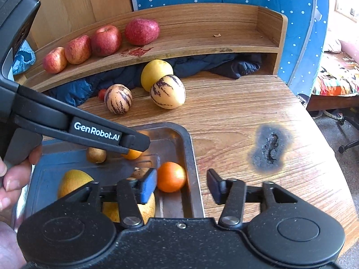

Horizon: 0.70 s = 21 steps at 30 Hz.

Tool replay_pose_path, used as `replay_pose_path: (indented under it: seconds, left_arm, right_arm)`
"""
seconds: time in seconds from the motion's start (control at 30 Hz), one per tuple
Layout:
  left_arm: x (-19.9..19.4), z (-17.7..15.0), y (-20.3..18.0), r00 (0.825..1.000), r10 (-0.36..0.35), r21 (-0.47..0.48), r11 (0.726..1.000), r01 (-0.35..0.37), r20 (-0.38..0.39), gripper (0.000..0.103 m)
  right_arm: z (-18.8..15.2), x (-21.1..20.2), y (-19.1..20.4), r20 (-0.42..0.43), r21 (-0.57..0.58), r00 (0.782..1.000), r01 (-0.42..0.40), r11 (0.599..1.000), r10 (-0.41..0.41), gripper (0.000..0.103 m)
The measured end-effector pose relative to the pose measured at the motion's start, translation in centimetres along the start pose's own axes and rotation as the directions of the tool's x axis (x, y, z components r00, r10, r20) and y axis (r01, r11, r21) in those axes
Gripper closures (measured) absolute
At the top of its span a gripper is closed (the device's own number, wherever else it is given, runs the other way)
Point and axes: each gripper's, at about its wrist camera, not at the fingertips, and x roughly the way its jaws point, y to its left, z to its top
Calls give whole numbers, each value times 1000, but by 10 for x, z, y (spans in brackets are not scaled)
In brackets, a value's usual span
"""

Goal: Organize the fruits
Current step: 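Carry the orange and mandarin over the steel tray and open both grippers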

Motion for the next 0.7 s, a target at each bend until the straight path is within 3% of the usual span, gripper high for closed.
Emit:
replay_pose_path:
  seconds: [0.1, 0.23, 0.37, 0.43, 0.7]
  left_arm:
    - [-4, -2, -2, 1000, 14, -10, 1000, -14, 14, 41]
    - [-12, -6, -4, 998, 44, -26, 999, -43, 37, 22]
    - [-21, -13, -6, 994, 89, -56, 995, -85, 63, 12]
    - [-27, -17, -6, 992, 107, -76, 992, -101, 72, 5]
    - [-53, -44, -5, 976, 191, -166, 971, -172, 105, 2]
  right_arm:
    - [-2, -5, -3, 6, 3, 1000, 3, 1000, -3, 37]
    - [-8, -14, -8, 21, 21, 1000, 2, 1000, -3, 18]
    - [-15, -24, -11, 45, 33, 999, -7, 999, 6, 6]
    - [-18, -29, -11, 56, 33, 998, -12, 999, 10, 3]
    - [-34, -46, -8, 71, -1, 996, -59, 998, 59, 1]
